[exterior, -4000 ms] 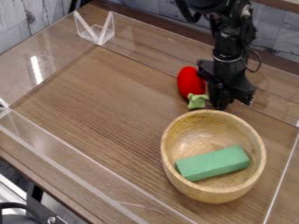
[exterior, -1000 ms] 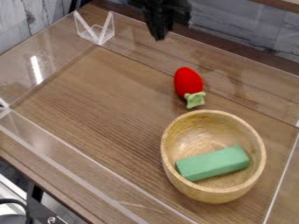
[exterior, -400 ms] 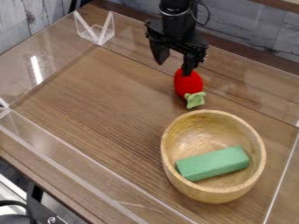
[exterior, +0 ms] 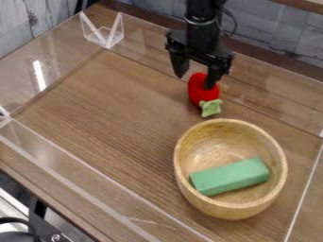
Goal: Move the red fruit to the left side of the table
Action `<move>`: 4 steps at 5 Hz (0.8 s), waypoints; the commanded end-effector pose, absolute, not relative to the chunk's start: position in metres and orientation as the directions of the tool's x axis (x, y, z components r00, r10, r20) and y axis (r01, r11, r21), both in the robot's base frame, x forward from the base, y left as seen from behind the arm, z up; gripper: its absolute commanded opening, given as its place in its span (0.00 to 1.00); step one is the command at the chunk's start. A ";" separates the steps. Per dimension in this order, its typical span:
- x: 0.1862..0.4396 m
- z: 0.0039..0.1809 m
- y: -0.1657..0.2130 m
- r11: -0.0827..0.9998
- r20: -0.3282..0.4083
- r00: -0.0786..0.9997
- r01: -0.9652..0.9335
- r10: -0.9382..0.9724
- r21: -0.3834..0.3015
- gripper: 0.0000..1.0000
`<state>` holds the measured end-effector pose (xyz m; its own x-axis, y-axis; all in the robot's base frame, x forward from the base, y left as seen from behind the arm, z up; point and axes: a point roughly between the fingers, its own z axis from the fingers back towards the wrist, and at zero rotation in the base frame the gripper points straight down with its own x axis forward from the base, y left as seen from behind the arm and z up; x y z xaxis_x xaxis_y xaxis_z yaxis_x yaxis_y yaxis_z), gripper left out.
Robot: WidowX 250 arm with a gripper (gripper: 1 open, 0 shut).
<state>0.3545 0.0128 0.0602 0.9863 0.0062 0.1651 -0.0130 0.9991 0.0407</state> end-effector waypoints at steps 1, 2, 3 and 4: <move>0.367 0.080 0.015 0.998 0.219 0.975 -0.051 0.040 0.044 0.00; 0.369 0.086 0.017 0.996 0.220 0.973 -0.080 0.069 0.042 0.00; 0.372 0.118 0.023 0.997 0.267 0.962 -0.071 0.062 0.027 0.00; 0.371 0.151 0.033 0.997 0.317 0.946 -0.075 0.064 0.021 0.00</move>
